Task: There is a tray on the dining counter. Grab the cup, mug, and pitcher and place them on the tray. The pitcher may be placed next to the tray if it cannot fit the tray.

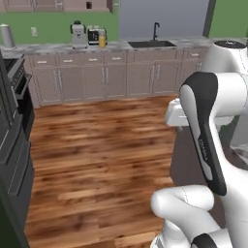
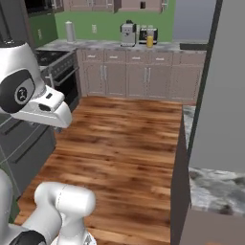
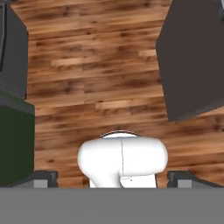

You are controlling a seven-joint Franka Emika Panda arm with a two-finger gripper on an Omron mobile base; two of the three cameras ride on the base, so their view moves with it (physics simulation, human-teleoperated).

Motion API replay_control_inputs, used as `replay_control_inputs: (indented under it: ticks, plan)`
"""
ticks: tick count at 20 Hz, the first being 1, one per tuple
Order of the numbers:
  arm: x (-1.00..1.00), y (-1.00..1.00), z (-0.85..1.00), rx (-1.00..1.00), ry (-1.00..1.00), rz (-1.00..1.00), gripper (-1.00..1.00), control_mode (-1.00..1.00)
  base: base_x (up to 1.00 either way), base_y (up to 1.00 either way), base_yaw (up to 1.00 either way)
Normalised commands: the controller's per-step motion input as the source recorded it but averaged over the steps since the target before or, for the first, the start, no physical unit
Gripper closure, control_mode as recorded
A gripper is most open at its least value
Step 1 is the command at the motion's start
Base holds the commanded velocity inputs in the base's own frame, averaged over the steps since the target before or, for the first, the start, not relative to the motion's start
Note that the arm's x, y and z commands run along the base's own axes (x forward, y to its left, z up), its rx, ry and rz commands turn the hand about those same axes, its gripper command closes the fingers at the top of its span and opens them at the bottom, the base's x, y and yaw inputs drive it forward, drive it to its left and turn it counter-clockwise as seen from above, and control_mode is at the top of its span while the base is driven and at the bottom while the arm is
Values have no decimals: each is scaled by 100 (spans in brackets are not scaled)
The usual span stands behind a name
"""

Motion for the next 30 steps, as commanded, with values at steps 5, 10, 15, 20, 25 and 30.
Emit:
replay_control_inputs:
  ticks: [5,10,15,20,25,30]
  plan:
    - [0,0,0,0,0,0,-100,100,58,3,-1]
    - [0,0,0,0,0,0,-100,100,70,5,0]
    - [0,0,0,0,0,0,-100,100,83,22,0]
    - [0,0,0,0,0,0,-100,100,89,34,0]
    - [0,0,0,0,0,0,-100,100,100,6,0]
    - [0,0,0,0,0,0,-100,100,98,4,0]
